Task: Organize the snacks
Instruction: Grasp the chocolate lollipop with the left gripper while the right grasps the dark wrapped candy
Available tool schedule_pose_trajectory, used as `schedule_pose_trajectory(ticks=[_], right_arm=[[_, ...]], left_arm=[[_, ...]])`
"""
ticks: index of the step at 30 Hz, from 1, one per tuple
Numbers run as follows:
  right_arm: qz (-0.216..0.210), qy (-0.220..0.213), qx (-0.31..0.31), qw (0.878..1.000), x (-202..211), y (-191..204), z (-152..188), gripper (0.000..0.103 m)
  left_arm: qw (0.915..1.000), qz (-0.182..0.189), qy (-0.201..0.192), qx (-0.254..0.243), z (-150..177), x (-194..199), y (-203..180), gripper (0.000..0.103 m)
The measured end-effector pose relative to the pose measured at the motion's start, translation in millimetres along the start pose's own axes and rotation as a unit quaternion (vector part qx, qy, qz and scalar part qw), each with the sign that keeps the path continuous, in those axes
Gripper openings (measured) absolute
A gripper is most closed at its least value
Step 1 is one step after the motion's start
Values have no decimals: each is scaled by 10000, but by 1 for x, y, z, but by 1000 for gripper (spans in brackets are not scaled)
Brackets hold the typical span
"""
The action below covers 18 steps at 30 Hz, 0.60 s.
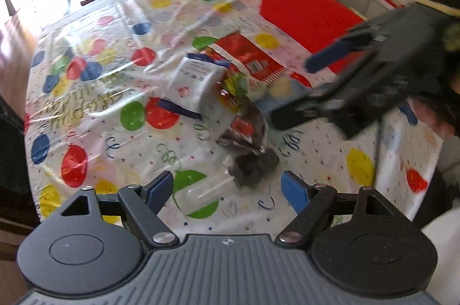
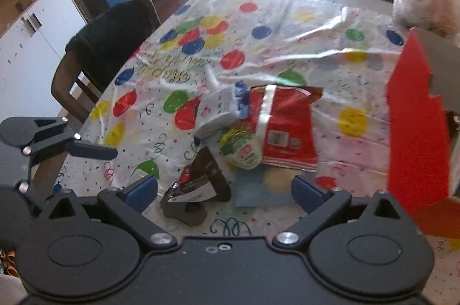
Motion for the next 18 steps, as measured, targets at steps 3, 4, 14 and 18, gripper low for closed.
schedule_pose_trajectory(ticks=[3,4,14,18], right_arm=[[-26,144,24,9999,-17,5,0,93],[-13,191,79,9998,-22,7,1,93],[79,561,402,9976,-51,15,4,64],[161,644,550,9963,-53,16,8,60]], left_arm=[[9997,67,-91,-215,3,1,-5,82],[9996,94,-110,-253,3,1,-5,82],[9967,184,-176,-764,3,-7,-11,82],[9949,258,-150,-965,3,-11,-13,82]])
Point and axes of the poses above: each gripper's, at about its wrist camera, not at the fingertips, and x roughly against the way its jaws point, y to its left, z to its underside, the point moved 10 cm from there along -x, roughly the way its jaws point, and after that the axes turned 14 degrees about -z, right-handed, at the moved point
